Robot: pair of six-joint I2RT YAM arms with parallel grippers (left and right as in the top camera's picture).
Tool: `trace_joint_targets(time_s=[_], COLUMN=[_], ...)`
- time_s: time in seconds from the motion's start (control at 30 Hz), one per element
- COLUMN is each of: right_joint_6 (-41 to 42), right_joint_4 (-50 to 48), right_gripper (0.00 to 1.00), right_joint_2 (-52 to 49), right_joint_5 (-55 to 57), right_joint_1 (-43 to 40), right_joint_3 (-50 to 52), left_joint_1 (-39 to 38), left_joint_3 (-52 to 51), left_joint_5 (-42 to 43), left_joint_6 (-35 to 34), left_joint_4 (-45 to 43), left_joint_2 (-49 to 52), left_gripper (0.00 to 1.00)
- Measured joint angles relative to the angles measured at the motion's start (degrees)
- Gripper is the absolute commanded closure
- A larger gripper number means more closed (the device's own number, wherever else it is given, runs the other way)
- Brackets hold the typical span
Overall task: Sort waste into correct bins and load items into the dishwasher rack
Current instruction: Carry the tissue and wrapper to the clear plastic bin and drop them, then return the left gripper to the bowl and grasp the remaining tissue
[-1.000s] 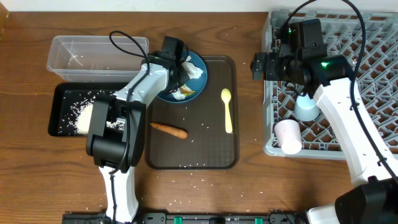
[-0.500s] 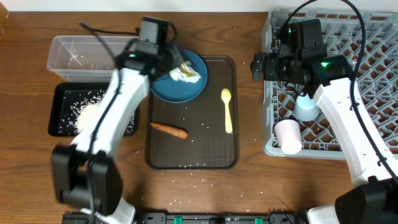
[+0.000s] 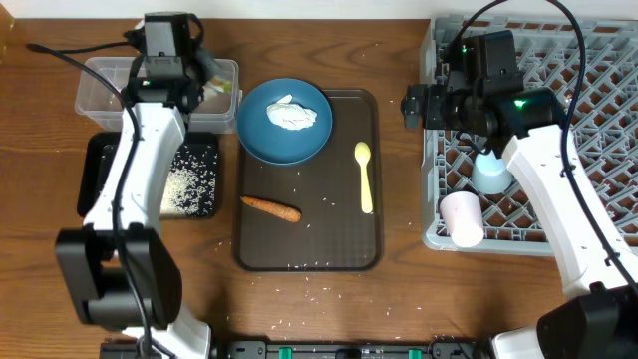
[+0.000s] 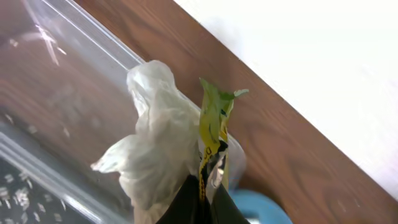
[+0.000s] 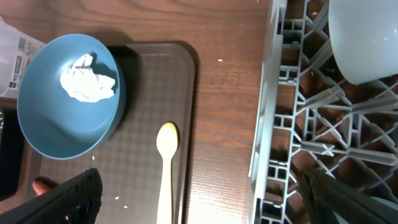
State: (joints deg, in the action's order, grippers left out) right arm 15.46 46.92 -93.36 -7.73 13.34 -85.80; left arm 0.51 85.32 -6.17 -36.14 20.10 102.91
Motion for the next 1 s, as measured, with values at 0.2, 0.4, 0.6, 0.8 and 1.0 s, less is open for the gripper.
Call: trace_joint_targets(time_s=[0.2,0.4,0.6,0.8,1.0], right_joint_6=[0.0,0.0,0.0,0.0,-0.8], right_joint_4=[0.0,0.2,0.4,0.4,1.1], right_gripper=[0.01,0.01,0.01,0.01,0.01], right_joint_2=[0.0,0.0,0.0,0.0,0.0], right_joint_5=[0.0,0.0,0.0,0.0,0.1], right_joint_1=[0.0,0.0,0.0,0.0,0.1], right_joint_3=[0.0,0.0,0.0,0.0,0.0], left_joint_1=[1.3,1.7,1.0,-6.1,-15.8], left_joint_3=[0.0,0.0,0.0,0.1,0.1], left_joint_5=[-2.1,-2.6,5.5,9.9,8.2], left_joint_6=[0.3,0.1,4.5,5.0,1.1], left_joint_4=[-3.5,-5.3,-2.2,6.4,6.8], left_joint_2=[6.1,6.8,1.5,-3.7,2.9], left_gripper=[0.46,0.43,0.40,0.39,0.31])
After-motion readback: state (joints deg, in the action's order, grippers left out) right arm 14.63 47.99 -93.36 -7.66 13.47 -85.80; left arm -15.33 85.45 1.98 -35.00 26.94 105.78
